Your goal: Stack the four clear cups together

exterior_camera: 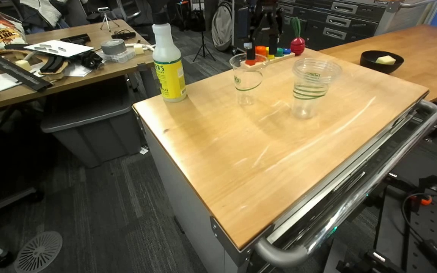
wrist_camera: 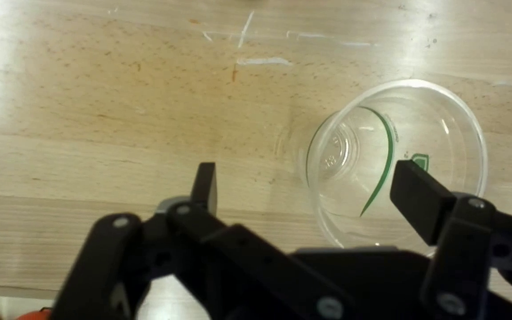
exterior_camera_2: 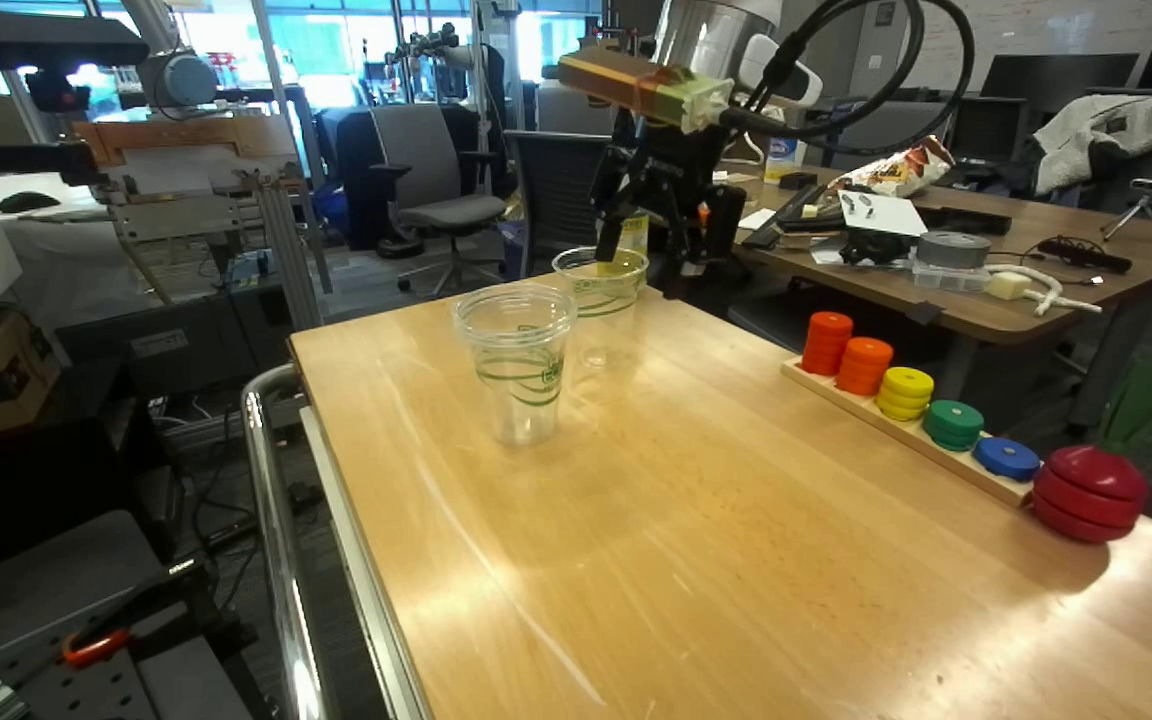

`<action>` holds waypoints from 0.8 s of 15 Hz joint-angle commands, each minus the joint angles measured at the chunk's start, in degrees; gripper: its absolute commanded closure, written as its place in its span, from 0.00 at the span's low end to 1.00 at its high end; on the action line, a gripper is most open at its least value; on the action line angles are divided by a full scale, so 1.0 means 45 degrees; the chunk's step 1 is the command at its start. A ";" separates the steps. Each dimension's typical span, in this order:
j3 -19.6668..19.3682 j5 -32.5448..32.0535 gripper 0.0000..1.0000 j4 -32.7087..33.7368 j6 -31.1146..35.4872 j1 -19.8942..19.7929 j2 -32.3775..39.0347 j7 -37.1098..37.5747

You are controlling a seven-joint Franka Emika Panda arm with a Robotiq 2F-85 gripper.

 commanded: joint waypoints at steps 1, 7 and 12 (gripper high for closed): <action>0.0035 0.0568 0.33 0.0606 0.0310 -0.0255 0.0410 0.0123; 0.0138 0.1083 0.81 0.0637 0.0387 -0.0395 0.0513 -0.0079; 0.0149 0.1215 1.00 0.0433 0.0420 -0.0375 0.0413 0.0045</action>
